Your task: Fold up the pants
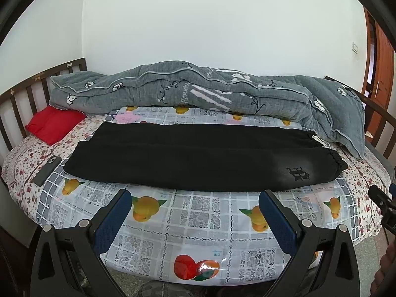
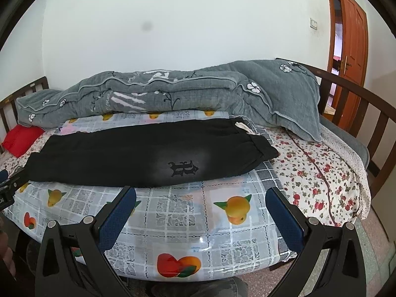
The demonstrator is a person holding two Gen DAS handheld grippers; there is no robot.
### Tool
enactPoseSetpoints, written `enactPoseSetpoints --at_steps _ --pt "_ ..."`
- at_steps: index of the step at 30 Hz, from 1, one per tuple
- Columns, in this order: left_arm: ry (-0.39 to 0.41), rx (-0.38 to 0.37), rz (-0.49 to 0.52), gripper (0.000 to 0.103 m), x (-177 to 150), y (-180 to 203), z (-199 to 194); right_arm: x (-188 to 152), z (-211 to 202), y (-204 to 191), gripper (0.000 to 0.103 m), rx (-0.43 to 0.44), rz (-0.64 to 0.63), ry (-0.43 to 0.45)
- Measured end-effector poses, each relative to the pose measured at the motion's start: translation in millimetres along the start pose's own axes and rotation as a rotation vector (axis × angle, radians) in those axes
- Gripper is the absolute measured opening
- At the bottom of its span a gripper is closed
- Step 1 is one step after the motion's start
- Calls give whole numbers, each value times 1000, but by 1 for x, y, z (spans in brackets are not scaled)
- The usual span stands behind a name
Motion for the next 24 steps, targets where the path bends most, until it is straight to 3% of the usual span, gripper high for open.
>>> enactPoseSetpoints --at_steps 24 --pt "3 1 1 103 1 -1 -2 1 -3 -4 102 3 -1 7"
Point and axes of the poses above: each gripper's, at about its wrist camera, not at the fingertips, and z roughly the way its jaws point, y to its right, x to its top, the point moved 6 cm from there along z, roughly the way its jaws point, and after that the axes turned 2 degrees about y, right-handed, at the moved point
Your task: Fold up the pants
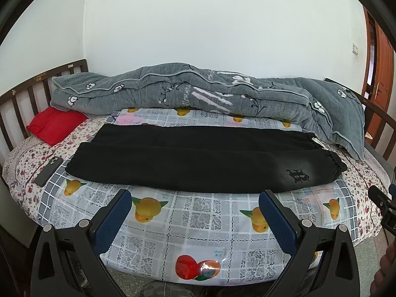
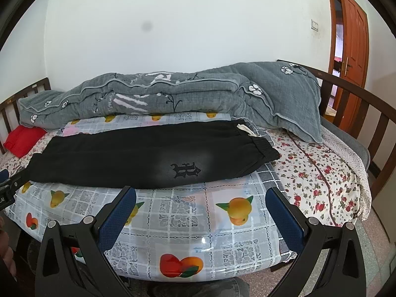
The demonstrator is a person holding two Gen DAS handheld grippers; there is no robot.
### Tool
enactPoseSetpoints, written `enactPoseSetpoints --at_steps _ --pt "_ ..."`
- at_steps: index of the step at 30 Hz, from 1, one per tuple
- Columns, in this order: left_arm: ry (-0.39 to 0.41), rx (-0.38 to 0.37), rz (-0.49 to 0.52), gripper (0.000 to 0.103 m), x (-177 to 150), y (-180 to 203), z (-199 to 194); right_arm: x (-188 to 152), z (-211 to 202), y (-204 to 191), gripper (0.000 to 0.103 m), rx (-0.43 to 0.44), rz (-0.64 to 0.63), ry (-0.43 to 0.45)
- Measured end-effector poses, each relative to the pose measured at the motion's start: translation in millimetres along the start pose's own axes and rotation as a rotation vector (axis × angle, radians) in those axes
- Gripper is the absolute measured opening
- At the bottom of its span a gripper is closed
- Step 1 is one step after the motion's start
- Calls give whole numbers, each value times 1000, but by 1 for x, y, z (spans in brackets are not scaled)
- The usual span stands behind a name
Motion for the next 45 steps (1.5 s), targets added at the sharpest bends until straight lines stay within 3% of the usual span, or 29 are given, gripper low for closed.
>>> enactPoseSetpoints --at_steps 34,45 --pt "3 -3 -2 103 12 -2 -6 5 -5 -6 102 9 -18 17" --pt "-14 20 -28 103 5 -22 26 3 9 -10 102 -15 -28 15"
Point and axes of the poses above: each gripper's, at about its wrist camera, not at the fingertips, and z roughly the way its jaws point, y to its right, x to its top, the point moved 6 cm from there along z, roughly the way its jaws point, and after that the axes turned 2 degrees about y, right-handed, at the moved point
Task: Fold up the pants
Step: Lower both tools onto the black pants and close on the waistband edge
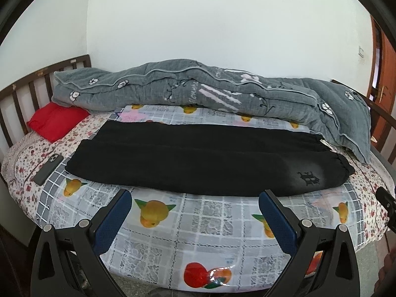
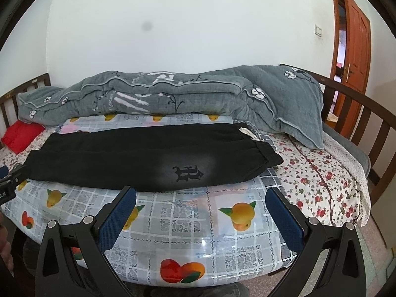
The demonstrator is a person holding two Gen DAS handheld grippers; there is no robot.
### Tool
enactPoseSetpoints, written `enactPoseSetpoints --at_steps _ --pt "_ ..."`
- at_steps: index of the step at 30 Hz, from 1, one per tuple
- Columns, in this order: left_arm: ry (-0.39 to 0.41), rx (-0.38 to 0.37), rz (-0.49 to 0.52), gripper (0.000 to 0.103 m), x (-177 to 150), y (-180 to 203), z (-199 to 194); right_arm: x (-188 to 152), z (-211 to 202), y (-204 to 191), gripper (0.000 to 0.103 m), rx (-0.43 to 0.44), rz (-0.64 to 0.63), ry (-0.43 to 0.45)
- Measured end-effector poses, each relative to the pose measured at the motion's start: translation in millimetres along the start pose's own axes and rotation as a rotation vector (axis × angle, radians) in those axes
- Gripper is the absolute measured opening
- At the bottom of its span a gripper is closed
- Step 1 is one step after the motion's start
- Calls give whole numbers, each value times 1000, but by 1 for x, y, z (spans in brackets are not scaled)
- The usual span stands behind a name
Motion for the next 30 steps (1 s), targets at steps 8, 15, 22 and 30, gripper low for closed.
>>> enactPoseSetpoints --at_steps 8,15,22,30 --pt "-62 46 -88 103 -21 -46 47 -19 40 3 102 22 46 -60" --pt "-120 -1 -163 95 -45 -89 85 -43 85 2 96 44 -17 -114" --pt "-173 2 -244 85 -62 -131 126 -59 128 15 95 23 -9 -134" --pt "-183 -33 -353 84 -73 -164 166 -60 177 27 79 45 61 -202"
Point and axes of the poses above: each gripper's, at about its wrist camera, not at the fingertips, and z roughly the way its jaws point, y to its right, x to its top, the point moved 6 cm from there along z, roughly the way its jaws point, and after that the axes turned 2 degrees about y, right-handed, at the moved point
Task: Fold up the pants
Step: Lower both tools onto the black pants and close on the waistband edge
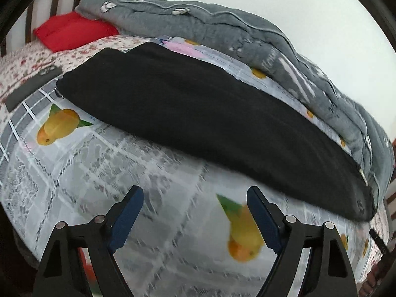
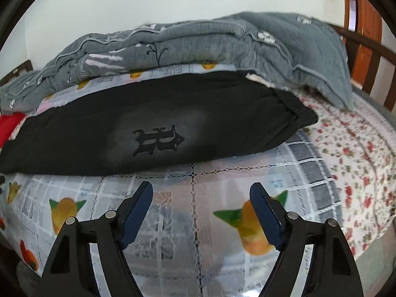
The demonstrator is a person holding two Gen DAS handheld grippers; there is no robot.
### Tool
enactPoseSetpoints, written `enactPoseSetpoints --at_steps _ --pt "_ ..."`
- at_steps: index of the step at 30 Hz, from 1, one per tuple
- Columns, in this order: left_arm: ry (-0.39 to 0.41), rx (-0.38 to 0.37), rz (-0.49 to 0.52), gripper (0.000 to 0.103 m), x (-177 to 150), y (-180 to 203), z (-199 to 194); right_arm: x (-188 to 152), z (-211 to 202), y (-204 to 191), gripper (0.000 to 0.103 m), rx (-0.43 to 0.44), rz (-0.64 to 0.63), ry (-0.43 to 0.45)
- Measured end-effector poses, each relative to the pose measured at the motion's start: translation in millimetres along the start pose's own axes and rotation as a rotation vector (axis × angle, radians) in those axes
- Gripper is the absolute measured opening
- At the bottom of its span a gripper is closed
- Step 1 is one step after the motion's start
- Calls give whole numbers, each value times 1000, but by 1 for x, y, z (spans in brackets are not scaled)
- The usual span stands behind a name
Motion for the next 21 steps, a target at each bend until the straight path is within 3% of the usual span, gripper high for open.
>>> enactPoseSetpoints --at_steps 7,10,15,17,21 --pt "31 -42 -41 82 28 -13 19 14 28 16 78 83 139 -13" --pt "27 -29 -98 71 37 -27 30 18 42 22 78 92 184 -33" --pt "46 -27 -152 68 49 -39 38 22 59 26 78 93 223 -46" --pt "52 -14 -158 64 52 -41 41 26 62 28 78 90 232 -40" --pt "56 40 -150 41 55 -45 44 33 69 28 78 87 245 -38"
Point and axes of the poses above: each gripper's, at about its wrist camera, not at the fingertips, and z roughly the way its jaws point, y to its right, x to its top, the point moved 6 cm from there along z, roughly the way its jaws point, and after that the axes turned 2 degrees about y, right-handed, at the moved point
